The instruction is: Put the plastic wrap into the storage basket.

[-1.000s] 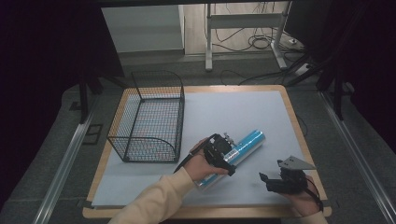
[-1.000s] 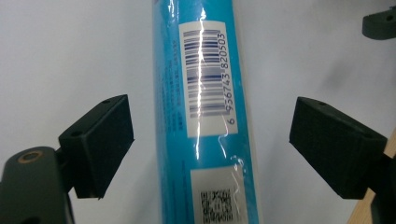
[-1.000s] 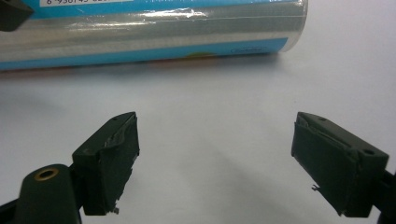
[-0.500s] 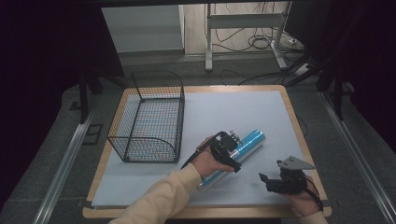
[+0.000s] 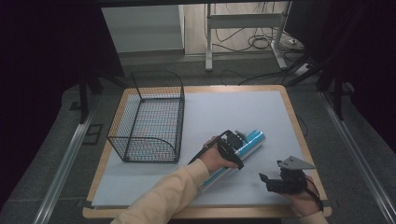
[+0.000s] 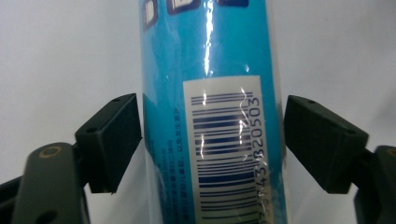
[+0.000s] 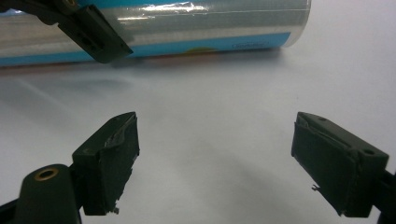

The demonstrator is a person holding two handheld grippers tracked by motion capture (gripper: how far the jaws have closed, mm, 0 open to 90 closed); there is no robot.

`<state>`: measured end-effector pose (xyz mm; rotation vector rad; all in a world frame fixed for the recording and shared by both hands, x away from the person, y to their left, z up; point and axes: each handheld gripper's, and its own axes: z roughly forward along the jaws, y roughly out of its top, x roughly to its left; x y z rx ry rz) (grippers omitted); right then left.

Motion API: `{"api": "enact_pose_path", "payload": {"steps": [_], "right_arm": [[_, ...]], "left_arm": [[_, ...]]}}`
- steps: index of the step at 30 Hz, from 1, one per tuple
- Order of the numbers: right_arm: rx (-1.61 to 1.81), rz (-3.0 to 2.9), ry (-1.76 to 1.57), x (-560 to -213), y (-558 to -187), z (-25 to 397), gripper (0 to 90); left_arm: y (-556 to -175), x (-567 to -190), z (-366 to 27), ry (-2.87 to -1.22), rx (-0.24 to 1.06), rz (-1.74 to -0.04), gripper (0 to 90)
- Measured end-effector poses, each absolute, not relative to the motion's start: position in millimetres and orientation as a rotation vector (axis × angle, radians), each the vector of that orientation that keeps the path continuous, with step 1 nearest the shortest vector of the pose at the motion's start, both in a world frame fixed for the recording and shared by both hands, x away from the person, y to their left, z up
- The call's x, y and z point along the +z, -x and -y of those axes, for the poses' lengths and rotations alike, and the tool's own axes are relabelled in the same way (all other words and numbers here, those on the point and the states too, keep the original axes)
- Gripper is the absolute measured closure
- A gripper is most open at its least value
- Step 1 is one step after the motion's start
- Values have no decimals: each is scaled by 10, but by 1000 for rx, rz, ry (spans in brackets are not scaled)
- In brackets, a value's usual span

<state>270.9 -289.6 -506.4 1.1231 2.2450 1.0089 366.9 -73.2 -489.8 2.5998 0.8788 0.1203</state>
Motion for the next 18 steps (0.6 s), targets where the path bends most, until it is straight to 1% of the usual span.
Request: {"api": "enact_pose_path", "payload": {"steps": [1, 5, 6, 7, 12, 18], "right_arm": [[1006, -2245, -1125, -5064, -2711, 2899, 154], [999, -2245, -1132, -5068, -2717, 2902, 154], [998, -2239, -1134, -5066, -2715, 2903, 155], [1000, -2236, -1136, -5061, -2714, 2905, 156], [1004, -2226, -1137, -5054, -2712, 2909, 157], [1013, -2211, -1138, -5037, -2709, 2919, 158]], "left_arm": [[-3672, -4899, 731, -2603, 120, -880, 227], [-3705, -4916, 722, -2611, 81, -898, 260], [-3712, -4916, 720, -2611, 64, -897, 296], [-3714, -4912, 719, -2608, 52, -896, 303], [-3735, -4901, 730, -2610, 30, -919, 309], [-3797, -4883, 705, -2621, -31, -937, 313]]}}
